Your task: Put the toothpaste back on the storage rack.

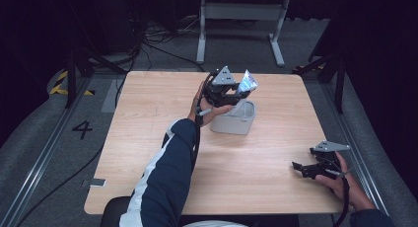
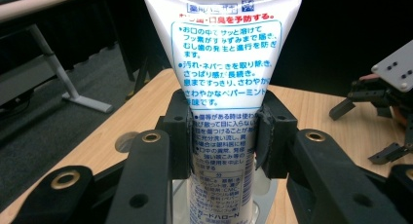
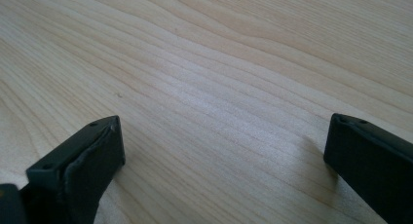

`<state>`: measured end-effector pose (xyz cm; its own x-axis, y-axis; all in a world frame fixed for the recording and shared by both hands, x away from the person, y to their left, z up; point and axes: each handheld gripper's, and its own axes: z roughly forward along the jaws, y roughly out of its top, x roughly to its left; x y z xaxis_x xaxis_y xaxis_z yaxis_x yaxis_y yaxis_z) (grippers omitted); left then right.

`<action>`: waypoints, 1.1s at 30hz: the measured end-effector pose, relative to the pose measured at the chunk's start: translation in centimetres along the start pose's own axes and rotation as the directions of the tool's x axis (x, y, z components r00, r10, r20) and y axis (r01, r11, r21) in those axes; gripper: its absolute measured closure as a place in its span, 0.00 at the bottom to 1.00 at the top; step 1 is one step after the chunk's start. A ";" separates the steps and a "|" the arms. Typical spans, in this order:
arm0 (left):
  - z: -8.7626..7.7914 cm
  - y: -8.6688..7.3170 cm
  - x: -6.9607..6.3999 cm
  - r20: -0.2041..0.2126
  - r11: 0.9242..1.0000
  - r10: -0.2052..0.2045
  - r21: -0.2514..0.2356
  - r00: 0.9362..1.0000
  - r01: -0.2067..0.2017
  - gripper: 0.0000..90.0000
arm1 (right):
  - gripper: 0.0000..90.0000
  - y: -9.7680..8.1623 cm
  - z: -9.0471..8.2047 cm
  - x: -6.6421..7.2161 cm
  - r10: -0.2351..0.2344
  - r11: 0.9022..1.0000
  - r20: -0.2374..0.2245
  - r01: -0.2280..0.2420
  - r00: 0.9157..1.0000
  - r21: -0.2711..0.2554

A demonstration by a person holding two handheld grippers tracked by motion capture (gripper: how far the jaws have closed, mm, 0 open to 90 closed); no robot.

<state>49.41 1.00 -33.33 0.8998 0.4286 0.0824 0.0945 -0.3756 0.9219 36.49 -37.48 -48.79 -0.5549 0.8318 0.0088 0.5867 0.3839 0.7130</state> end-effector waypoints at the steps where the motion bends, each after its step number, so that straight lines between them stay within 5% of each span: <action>1: 0.0 0.0 0.0 0.000 1.000 0.000 0.000 1.000 0.000 0.72 | 0.02 0.0 0.0 0.0 0.000 1.000 0.000 0.000 1.000 0.000; 12: 0.9 -1.8 0.1 0.011 0.999 -0.042 -0.002 0.999 0.042 0.71 | 0.02 0.0 0.0 0.0 -0.005 1.000 0.001 0.005 1.000 0.000; 33: 1.0 -4.0 -0.1 0.018 0.997 -0.027 0.073 0.999 0.025 0.69 | 0.02 -0.2 -0.2 0.0 -0.002 1.000 0.000 0.002 1.000 0.000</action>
<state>49.37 1.68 -37.38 0.9044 0.4236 0.0511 0.1480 -0.4239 0.8935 36.30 -37.59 -48.79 -0.5561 0.8311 0.0073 0.5856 0.3856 0.7131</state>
